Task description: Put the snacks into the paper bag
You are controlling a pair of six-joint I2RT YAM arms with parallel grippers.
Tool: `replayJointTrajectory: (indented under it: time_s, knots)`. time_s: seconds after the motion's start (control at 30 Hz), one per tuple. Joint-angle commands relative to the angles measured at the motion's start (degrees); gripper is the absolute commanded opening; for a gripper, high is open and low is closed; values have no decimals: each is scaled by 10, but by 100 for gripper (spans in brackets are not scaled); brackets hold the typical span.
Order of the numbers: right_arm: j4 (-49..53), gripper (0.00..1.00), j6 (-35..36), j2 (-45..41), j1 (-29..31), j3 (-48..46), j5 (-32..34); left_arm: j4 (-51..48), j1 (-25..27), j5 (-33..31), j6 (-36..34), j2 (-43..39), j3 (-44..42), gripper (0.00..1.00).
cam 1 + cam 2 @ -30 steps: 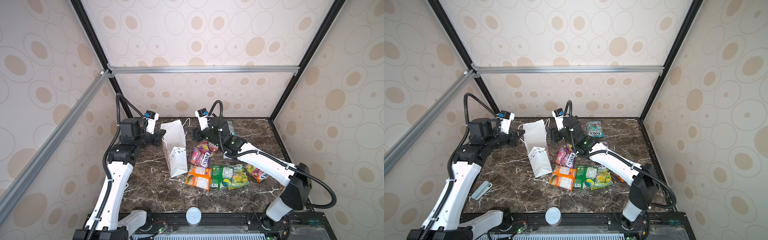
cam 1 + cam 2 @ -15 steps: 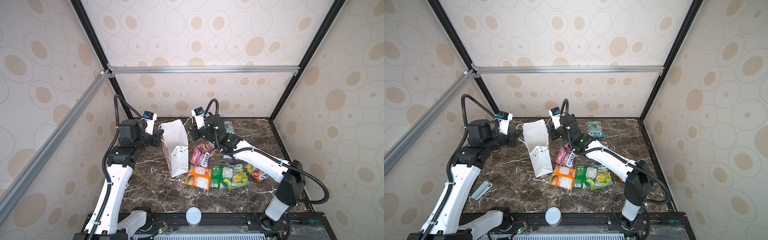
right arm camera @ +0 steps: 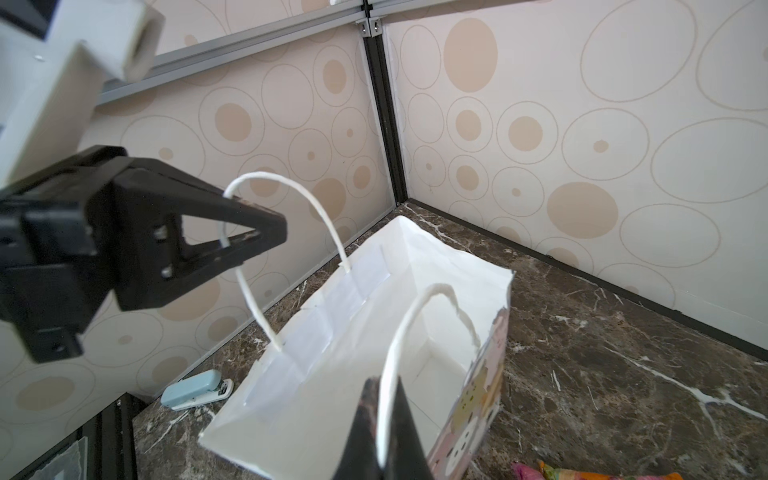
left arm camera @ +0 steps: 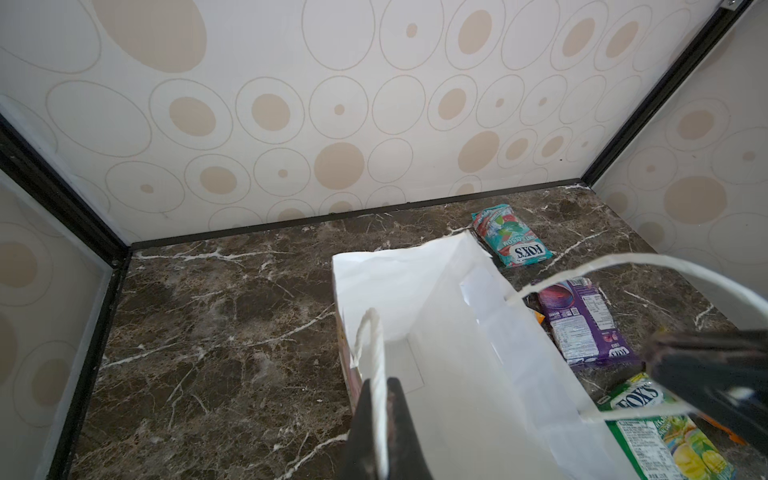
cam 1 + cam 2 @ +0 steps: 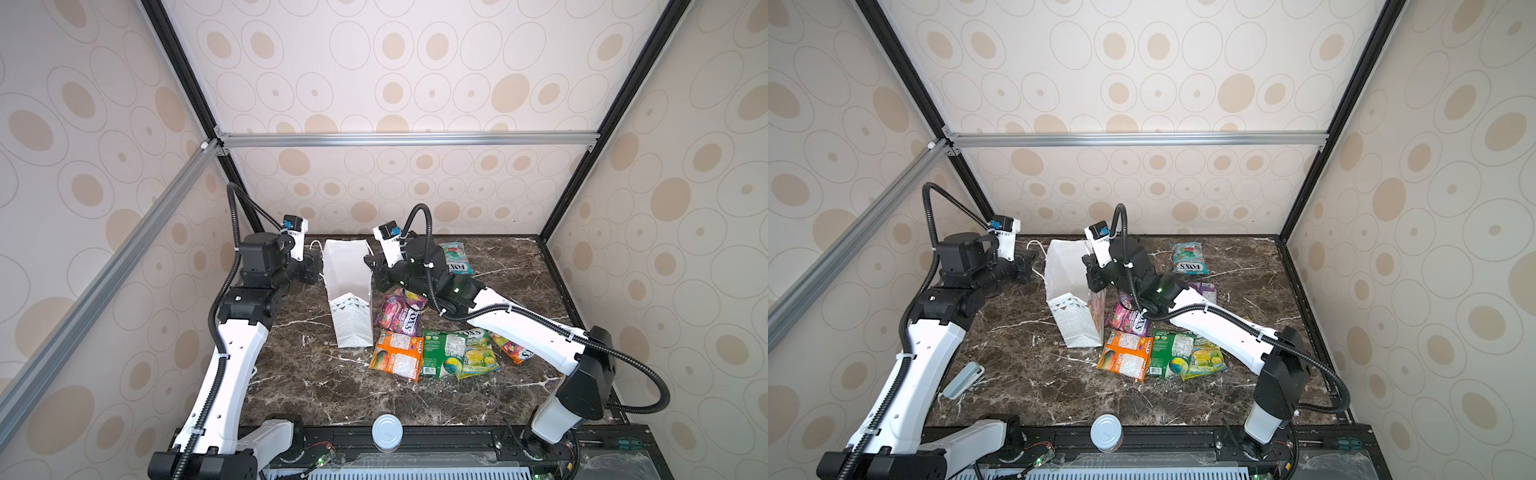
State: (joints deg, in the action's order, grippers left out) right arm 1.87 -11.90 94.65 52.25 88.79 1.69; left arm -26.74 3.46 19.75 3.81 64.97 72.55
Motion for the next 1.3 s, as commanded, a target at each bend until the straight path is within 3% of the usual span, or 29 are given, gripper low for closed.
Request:
replayJointTrajectory:
  time_s: [0.0,0.3,0.43,0.53,0.63,0.77,0.83,1.0,1.27]
  knots:
    - [19,0,0,-30,5,0,27,23,-5,-6,0,8,32,0]
    - [55,2,-31,-56,15,-15,40,16,-18,-21,0,15,30,0]
    - [63,9,-41,-45,18,-23,33,24,-19,5,-2,10,10,13]
    - [73,14,-42,-29,18,-17,25,32,-19,20,1,2,0,40]
    - [86,17,-38,-17,19,-5,20,46,-18,30,7,-10,-14,45]
    - [98,30,-27,-16,20,8,24,62,-18,46,15,-20,-28,45]
    - [110,32,-16,-20,21,16,27,68,-19,48,18,-22,-34,45]
    - [196,47,24,-39,20,61,44,74,-18,66,22,-17,-37,48]
    - [272,58,7,-180,18,-40,93,97,-18,56,36,-40,-55,47]
